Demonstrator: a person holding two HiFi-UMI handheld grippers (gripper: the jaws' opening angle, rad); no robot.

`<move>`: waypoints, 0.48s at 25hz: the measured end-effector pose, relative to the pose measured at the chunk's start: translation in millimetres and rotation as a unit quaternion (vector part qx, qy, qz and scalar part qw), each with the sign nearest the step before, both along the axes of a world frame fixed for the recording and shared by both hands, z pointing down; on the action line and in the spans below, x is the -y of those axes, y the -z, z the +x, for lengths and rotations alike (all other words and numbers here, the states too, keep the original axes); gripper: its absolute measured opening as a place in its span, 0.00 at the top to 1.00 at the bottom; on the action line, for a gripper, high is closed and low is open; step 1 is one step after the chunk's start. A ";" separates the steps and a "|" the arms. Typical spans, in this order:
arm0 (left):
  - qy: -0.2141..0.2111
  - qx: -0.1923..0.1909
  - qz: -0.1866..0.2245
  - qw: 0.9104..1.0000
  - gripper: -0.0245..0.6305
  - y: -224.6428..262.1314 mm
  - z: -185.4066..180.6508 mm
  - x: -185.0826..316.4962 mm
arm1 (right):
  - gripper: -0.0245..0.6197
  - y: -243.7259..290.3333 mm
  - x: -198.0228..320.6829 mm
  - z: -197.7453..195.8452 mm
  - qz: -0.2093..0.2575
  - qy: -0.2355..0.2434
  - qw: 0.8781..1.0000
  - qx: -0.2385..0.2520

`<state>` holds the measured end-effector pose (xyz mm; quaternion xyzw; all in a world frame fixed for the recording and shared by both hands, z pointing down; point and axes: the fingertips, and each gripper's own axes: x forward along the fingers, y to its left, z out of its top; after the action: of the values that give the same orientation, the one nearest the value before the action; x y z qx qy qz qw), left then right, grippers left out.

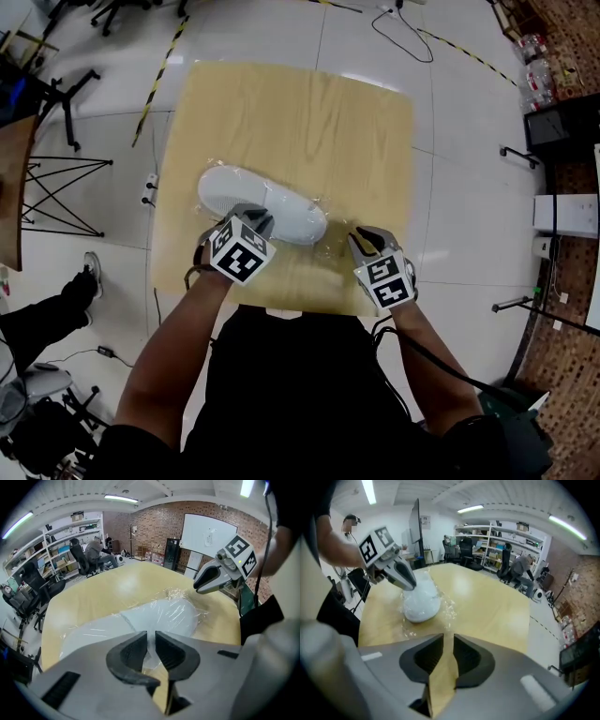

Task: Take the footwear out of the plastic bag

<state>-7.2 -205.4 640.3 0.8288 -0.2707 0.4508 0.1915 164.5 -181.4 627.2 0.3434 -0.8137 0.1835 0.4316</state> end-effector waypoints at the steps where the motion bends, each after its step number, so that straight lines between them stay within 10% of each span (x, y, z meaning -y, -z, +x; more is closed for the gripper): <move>1: 0.002 0.000 0.002 1.000 0.87 0.0 -1.1 1.0 | 0.86 9.1 -0.3 -9.1 0.010 0.008 1.000 0.015; 6: 0.007 0.001 0.003 1.000 0.87 -0.6 0.5 2.0 | 0.85 -5.7 -33.1 -56.8 -0.001 0.112 0.994 0.020; 12: 0.026 -0.025 -0.005 0.999 0.89 0.1 -0.6 2.9 | 0.86 -21.6 -79.7 -4.3 -0.054 0.114 0.992 -0.027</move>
<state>-7.8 -208.3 640.3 0.8313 -0.2850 0.4262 0.2144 160.3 -101.6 648.8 0.2289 -0.8247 0.1678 0.4892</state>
